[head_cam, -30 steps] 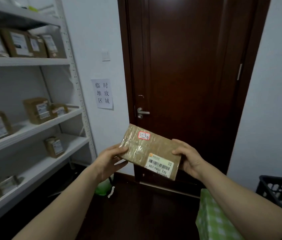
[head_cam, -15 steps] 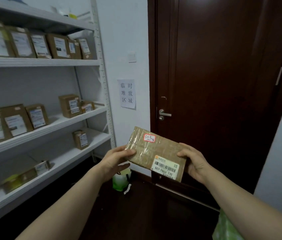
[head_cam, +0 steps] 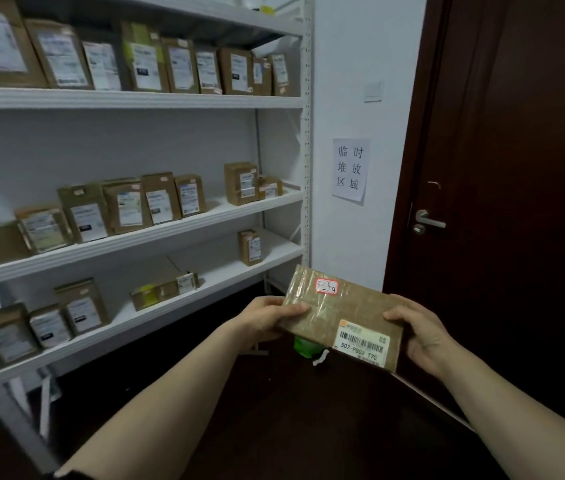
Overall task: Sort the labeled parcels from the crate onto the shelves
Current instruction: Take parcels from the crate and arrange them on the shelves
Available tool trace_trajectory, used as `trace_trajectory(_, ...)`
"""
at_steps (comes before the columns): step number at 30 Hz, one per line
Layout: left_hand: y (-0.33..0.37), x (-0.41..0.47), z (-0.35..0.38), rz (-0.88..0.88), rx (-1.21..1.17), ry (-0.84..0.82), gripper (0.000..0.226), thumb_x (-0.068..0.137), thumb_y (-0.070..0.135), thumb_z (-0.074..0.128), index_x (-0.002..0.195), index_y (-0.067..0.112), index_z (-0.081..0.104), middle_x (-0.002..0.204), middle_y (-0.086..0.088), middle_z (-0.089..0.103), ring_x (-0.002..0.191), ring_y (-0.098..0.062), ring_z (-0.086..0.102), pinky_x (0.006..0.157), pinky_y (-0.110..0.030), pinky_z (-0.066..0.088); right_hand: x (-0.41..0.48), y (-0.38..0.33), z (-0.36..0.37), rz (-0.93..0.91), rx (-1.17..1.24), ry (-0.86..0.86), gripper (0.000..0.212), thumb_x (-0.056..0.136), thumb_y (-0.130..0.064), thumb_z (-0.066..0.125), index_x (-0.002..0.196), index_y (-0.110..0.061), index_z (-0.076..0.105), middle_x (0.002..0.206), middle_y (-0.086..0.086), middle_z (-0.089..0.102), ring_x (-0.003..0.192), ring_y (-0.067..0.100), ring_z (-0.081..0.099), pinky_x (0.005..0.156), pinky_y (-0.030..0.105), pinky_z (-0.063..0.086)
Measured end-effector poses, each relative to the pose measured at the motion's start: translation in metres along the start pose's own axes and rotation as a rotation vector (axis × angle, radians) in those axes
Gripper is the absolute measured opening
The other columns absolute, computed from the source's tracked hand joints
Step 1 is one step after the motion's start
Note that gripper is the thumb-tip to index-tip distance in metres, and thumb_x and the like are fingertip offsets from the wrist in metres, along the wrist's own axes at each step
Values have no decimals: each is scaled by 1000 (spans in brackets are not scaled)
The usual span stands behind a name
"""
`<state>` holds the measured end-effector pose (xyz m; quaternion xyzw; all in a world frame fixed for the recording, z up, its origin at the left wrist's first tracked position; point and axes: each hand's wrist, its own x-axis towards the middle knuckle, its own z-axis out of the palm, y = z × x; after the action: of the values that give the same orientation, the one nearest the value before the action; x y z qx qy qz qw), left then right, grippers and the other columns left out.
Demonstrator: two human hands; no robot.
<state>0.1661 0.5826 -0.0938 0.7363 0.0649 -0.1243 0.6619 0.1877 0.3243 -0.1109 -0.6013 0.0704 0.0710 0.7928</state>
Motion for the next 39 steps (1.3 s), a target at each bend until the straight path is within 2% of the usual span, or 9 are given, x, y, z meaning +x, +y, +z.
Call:
trace_trajectory(5, -14, 4, -14, -29, 45, 37, 76, 55, 49, 86, 122, 26, 59, 116, 0, 66, 106, -21, 63, 95, -46, 50, 16, 13, 8, 48, -28, -63, 50, 75, 6, 63, 122, -12, 59, 117, 18, 61, 110, 34, 58, 92, 48, 50)
trace_trajectory(12, -41, 4, -32, -160, 75, 12, 89, 48, 41, 89, 128, 28, 52, 121, 0, 61, 109, -22, 61, 85, -42, 56, 35, 34, 21, 172, -136, -228, 64, 71, 9, 70, 124, -23, 55, 115, 7, 60, 103, 27, 61, 85, 42, 52)
trace_trajectory(16, -59, 18, -45, -203, 102, 46, 89, 56, 30, 90, 132, 25, 44, 120, -2, 59, 108, -23, 60, 88, -45, 53, 51, 51, 32, 194, -394, -282, 60, 69, 1, 76, 119, -26, 58, 114, 2, 62, 97, 18, 59, 72, 31, 47)
trace_trajectory(20, -63, 53, -60, -219, 148, 35, 78, 68, 18, 84, 133, 23, 41, 109, 4, 55, 96, -14, 57, 75, -33, 53, 92, 56, 52, 108, -772, -400, 66, 66, -14, 82, 123, -32, 56, 121, -1, 56, 109, 17, 57, 88, 29, 50)
trace_trajectory(23, -65, 95, -83, -212, 167, 27, 83, 63, 15, 86, 133, 23, 41, 112, 5, 55, 98, -12, 57, 72, -30, 52, 138, 55, 77, 3, -1220, -455, 80, 64, -36, 79, 136, -39, 44, 135, -8, 48, 132, 17, 40, 117, 44, 20)
trace_trajectory(25, -66, 130, -101, -204, 182, 12, 84, 61, 13, 87, 132, 23, 42, 115, 5, 55, 100, -12, 57, 70, -27, 52, 172, 57, 98, -57, -1433, -502, 86, 68, -39, 76, 143, -37, 33, 144, -8, 42, 139, 16, 30, 118, 45, 0)
trace_trajectory(29, -65, 201, -133, -177, 180, -31, 83, 61, 9, 87, 129, 24, 42, 114, 3, 55, 99, -10, 57, 71, -23, 51, 250, 65, 141, -51, -1407, -602, 103, 61, -42, 81, 147, -37, 24, 143, -7, 44, 132, 20, 37, 114, 39, 25)
trace_trajectory(32, -59, 246, -160, -150, 203, -71, 84, 60, 7, 86, 128, 27, 41, 116, 3, 54, 99, -8, 56, 71, -19, 50, 295, 69, 169, -51, -1400, -620, 105, 58, -43, 82, 146, -34, 25, 139, -7, 45, 129, 20, 41, 111, 41, 32)
trace_trajectory(39, -41, 345, -199, -117, 169, -137, 121, 42, 23, 94, 145, 32, 30, 133, 2, 54, 120, -18, 54, 99, -42, 49, 393, 67, 195, -4, -1240, -590, 86, 47, -34, 89, 124, -32, 50, 116, -10, 59, 109, 13, 56, 97, 40, 47)
